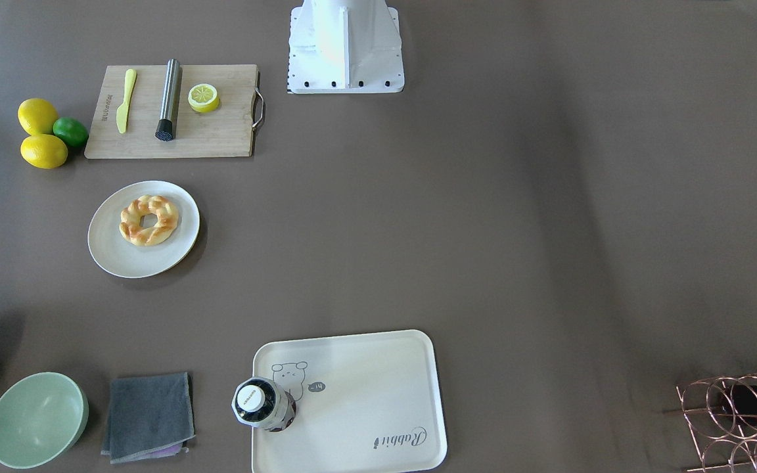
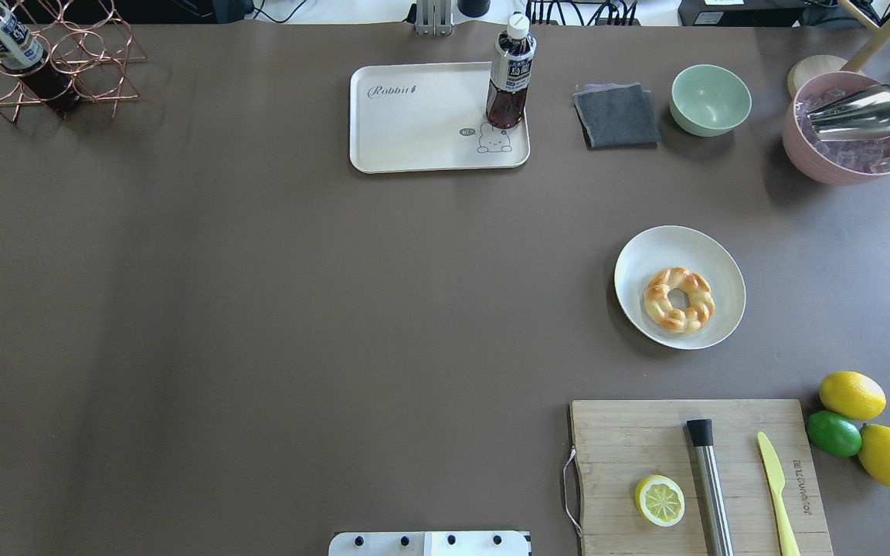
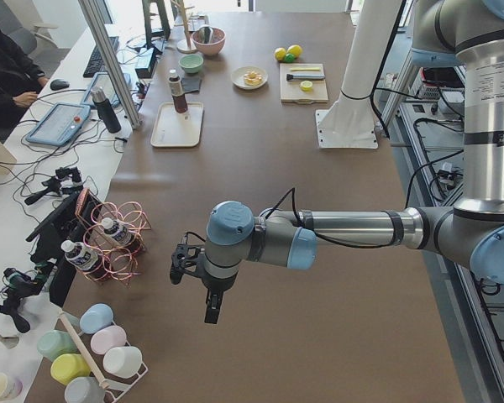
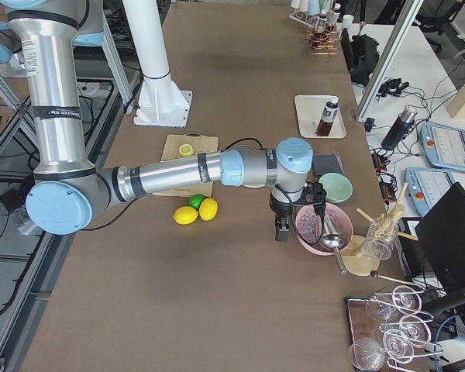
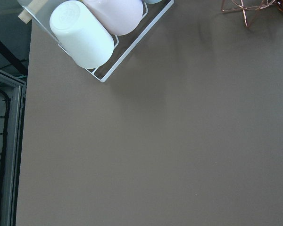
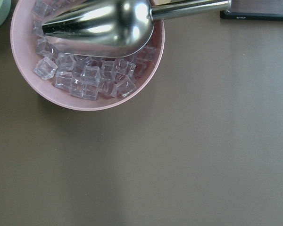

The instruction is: Place donut on tray

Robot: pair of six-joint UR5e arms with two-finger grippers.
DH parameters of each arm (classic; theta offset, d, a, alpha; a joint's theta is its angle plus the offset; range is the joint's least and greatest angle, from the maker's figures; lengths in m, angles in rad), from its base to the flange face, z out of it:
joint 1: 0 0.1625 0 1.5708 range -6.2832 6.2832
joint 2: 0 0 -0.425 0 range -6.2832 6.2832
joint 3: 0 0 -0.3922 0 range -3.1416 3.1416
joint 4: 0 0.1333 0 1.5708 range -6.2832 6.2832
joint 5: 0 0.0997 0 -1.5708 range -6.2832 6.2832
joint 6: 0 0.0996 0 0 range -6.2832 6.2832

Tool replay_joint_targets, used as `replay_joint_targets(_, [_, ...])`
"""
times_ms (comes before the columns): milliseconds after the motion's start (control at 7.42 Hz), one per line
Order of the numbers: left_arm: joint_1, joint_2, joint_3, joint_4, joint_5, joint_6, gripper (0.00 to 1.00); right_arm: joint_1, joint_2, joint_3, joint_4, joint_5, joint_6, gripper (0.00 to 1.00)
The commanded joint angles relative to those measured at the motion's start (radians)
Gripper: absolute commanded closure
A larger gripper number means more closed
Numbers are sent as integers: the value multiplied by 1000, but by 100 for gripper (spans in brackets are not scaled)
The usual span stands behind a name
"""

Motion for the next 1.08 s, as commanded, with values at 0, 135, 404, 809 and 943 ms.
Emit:
replay_joint_targets(0, [0, -5, -6, 4, -5, -2, 2, 0, -17, 15, 0, 1, 3, 0])
replay_joint_targets(135, [0, -2, -6, 4, -10, 0, 2, 0, -28, 8, 0, -8, 2, 0])
replay_joint_targets(404, [9, -2, -2, 4, 4, -5, 2, 0, -63, 18, 2, -8, -1, 0])
replay_joint_targets(809, [6, 1, 15, 8, -1, -8, 2, 0, -67, 24, 2, -2, -8, 0])
replay_joint_targets(943, [-2, 27, 7, 1, -4, -2, 2, 0, -67, 30, 2, -2, -3, 0])
